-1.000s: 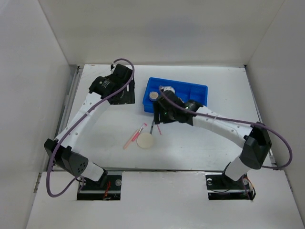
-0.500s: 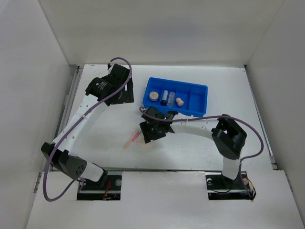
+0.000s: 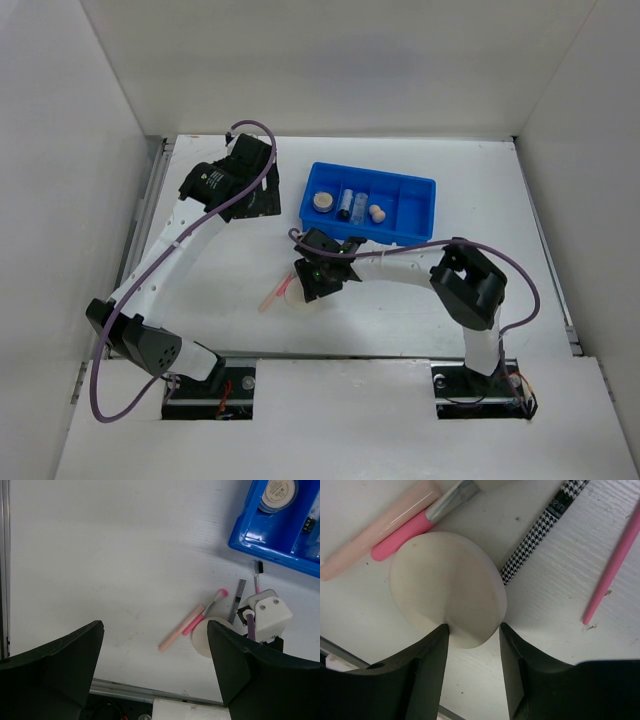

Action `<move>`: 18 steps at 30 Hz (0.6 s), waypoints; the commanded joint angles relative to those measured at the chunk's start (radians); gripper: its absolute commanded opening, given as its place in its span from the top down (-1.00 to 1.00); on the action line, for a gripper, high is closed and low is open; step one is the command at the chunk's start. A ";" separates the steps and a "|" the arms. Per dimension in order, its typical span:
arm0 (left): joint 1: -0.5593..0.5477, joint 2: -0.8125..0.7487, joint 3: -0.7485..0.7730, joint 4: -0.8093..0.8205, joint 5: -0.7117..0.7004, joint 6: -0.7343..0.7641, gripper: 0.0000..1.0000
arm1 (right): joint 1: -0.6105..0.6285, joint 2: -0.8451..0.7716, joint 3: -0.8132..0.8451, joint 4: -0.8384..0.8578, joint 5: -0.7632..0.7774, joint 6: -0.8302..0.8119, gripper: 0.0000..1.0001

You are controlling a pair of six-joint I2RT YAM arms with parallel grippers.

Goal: Organize the makeup

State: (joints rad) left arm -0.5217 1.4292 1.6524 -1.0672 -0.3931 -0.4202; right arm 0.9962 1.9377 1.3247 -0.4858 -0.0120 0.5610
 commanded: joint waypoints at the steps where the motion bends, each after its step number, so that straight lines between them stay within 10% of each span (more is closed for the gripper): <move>1: 0.003 -0.038 0.010 -0.002 -0.012 0.001 -0.64 | 0.002 -0.019 -0.004 0.016 0.064 -0.001 -0.01; 11: 0.003 -0.038 0.020 0.007 -0.003 0.011 -0.64 | 0.012 -0.049 0.049 -0.048 0.076 -0.001 0.69; 18: 0.003 -0.018 0.020 0.026 0.006 0.011 -0.64 | 0.021 -0.204 0.212 -0.247 0.240 -0.032 0.74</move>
State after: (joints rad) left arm -0.5217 1.4292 1.6520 -1.0645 -0.3912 -0.4194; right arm 1.0084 1.8561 1.4155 -0.6479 0.1062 0.5549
